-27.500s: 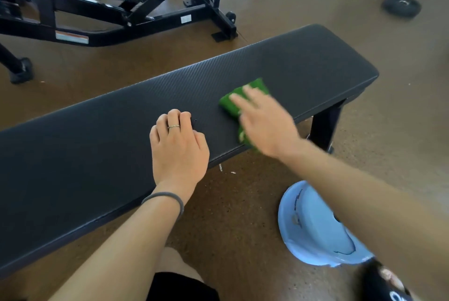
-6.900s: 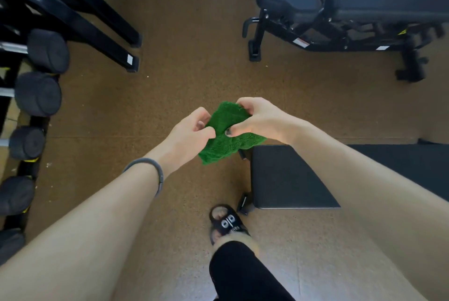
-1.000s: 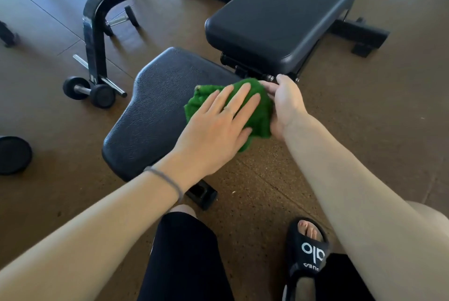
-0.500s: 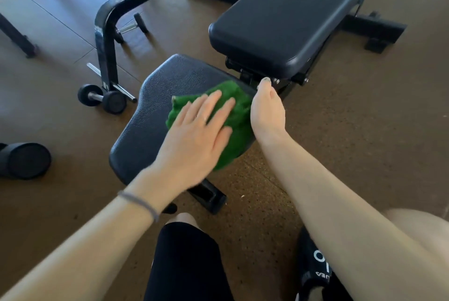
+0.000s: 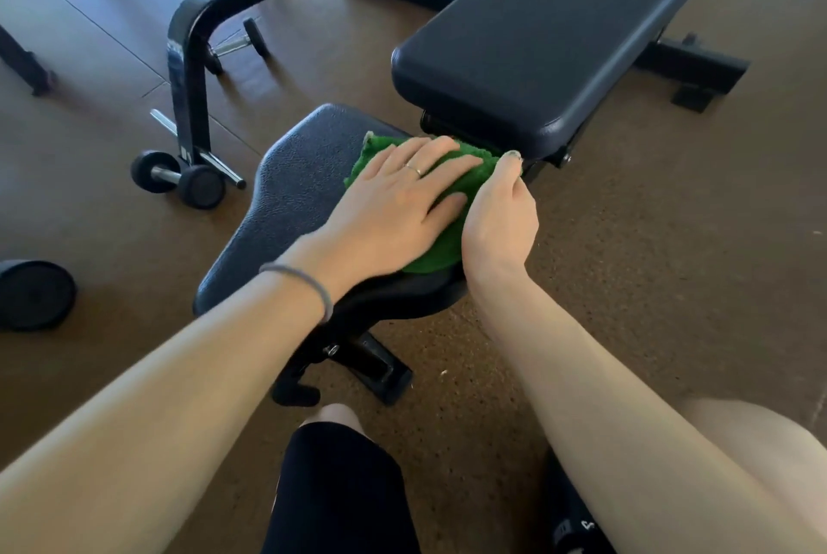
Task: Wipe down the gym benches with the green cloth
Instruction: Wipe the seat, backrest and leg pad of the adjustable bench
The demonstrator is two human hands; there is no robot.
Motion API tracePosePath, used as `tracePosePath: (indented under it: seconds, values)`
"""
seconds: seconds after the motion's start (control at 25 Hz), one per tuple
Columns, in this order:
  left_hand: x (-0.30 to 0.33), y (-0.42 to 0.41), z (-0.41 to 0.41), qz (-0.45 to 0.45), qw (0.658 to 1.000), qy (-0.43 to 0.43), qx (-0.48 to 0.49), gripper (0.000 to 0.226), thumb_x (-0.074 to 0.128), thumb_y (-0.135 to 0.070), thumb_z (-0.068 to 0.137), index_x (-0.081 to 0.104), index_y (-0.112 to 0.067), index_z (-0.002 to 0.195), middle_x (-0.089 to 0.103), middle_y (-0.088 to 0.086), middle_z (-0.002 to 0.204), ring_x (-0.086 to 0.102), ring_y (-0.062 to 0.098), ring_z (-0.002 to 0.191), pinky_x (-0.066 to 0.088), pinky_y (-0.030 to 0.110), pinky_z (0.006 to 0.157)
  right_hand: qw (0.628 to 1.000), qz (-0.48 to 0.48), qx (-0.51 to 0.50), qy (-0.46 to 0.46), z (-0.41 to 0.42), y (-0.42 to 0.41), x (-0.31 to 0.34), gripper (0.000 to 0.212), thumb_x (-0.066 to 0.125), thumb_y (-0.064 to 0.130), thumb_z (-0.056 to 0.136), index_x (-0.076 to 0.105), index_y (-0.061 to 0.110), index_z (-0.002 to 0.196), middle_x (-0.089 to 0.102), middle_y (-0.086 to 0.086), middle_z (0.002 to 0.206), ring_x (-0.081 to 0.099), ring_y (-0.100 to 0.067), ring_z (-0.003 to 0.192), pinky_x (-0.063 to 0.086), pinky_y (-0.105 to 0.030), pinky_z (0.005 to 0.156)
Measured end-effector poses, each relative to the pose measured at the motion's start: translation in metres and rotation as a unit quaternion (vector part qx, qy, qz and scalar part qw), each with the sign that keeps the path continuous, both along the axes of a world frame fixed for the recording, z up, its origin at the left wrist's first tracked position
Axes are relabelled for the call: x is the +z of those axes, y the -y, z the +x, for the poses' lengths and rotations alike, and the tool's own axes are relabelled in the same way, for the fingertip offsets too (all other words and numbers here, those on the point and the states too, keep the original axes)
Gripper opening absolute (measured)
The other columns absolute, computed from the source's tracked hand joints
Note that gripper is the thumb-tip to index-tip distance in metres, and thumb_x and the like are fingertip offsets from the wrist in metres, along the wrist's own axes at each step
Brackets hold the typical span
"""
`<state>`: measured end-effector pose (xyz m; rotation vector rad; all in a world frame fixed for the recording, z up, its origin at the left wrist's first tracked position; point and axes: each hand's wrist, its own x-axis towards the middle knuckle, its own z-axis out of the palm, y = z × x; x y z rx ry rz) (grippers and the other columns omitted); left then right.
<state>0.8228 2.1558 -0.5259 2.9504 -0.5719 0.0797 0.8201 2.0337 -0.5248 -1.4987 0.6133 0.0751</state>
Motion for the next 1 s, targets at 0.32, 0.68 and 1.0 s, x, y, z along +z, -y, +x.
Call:
tracePosePath:
  seconds: [0.32,0.68,1.0]
  values:
    - [0.006,-0.069,0.084,0.004,0.984,-0.017,0.178,0.047,0.028,-0.046,0.108,0.053,-0.023,0.141,0.052,0.003,0.148,0.043,0.028,0.139,0.035,0.044,0.113,0.998,-0.043,-0.046,-0.019,0.005,-0.001,-0.005,0.048,0.029,0.047,0.106,0.067,0.027,0.085,0.072,0.0,0.098,0.066,-0.021,0.097,0.05,-0.044,0.095]
    - [0.008,-0.124,-0.037,-0.157,0.871,-0.091,0.456,0.053,0.033,-0.045,0.109,0.032,-0.018,0.154,0.052,0.027,0.143,0.052,0.046,0.127,0.04,0.051,0.106,0.998,-0.036,-0.041,-0.011,-0.004,-0.005,0.003,0.043,0.031,0.037,0.107,0.054,0.031,0.071,0.062,0.009,0.086,0.062,-0.017,0.091,0.05,-0.047,0.1]
    - [0.014,-0.102,0.03,-0.079,0.885,-0.084,0.451,0.058,0.028,-0.045,0.109,0.025,-0.014,0.157,0.037,0.026,0.153,0.041,0.047,0.137,0.034,0.055,0.11,0.998,-0.045,-0.052,-0.009,-0.002,-0.005,-0.001,0.044,0.031,0.037,0.108,0.054,0.029,0.071,0.064,0.004,0.083,0.061,-0.013,0.082,0.053,-0.043,0.094]
